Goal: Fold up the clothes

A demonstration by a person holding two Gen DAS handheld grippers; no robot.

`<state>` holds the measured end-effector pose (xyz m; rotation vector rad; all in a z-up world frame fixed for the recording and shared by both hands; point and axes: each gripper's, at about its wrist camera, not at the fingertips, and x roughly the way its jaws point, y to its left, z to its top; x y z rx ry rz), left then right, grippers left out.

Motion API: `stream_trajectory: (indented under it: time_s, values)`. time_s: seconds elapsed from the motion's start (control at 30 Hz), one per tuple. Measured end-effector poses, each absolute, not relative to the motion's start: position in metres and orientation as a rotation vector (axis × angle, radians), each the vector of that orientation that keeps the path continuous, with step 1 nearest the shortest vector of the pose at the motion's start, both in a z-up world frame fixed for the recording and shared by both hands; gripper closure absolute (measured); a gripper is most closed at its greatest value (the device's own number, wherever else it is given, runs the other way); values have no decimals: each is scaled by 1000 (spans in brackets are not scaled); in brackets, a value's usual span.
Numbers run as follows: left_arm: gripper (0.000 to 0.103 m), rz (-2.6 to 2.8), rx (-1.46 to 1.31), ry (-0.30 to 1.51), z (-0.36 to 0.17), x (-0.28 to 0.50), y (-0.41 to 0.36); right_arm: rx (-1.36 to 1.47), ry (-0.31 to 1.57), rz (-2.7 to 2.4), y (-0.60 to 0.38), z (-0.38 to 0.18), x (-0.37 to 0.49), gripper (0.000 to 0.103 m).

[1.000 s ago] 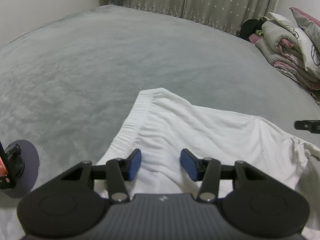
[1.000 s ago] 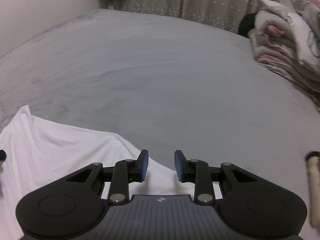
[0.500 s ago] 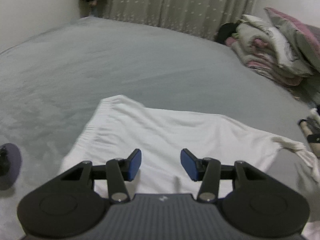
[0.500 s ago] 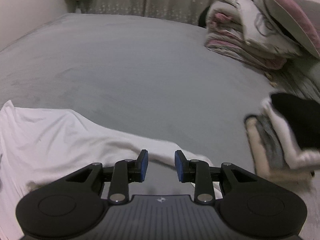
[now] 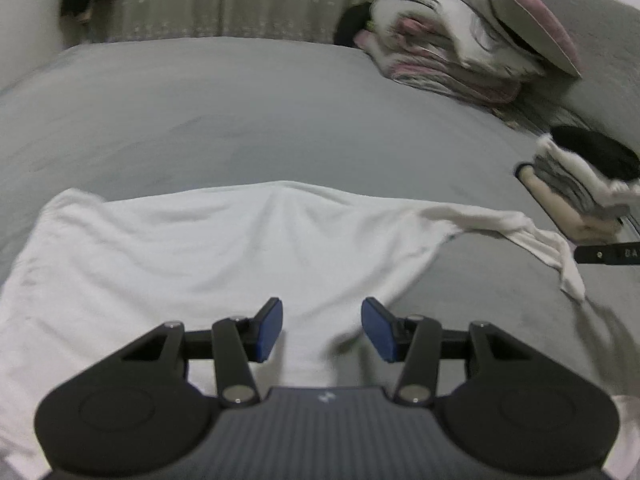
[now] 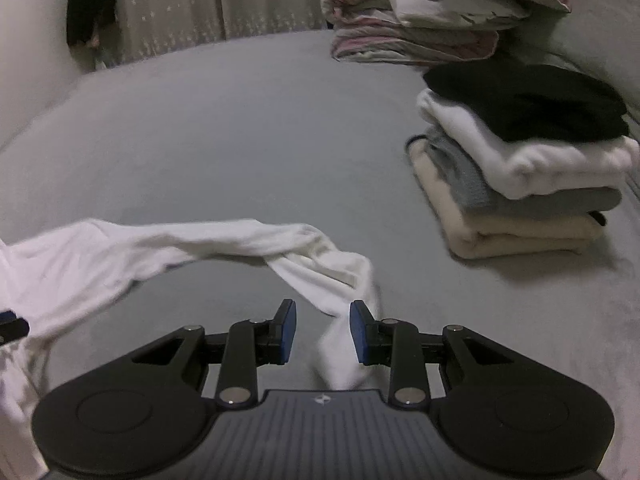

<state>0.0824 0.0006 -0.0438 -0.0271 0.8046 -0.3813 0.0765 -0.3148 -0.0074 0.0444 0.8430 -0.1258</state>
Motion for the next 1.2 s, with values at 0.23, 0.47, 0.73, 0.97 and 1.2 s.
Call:
stream_trajectory:
  time_s: [0.23, 0.47, 0.73, 0.97, 1.2]
  values:
    - [56, -461, 37, 792, -48, 98, -67, 75, 820, -118, -334, 3, 72, 63]
    - [56, -518, 77, 790, -62, 114, -102, 243, 840, -79, -364, 0, 75, 63]
    - [56, -593, 85, 758, -62, 131, -119, 460, 868, -34, -395, -10, 80, 64]
    - [57, -565, 124, 735, -68, 148, -140, 460, 925, -15, -388, -26, 90, 73]
    - [96, -494, 140, 717, -78, 161, -149, 433, 936, -64, -385, -37, 98, 97]
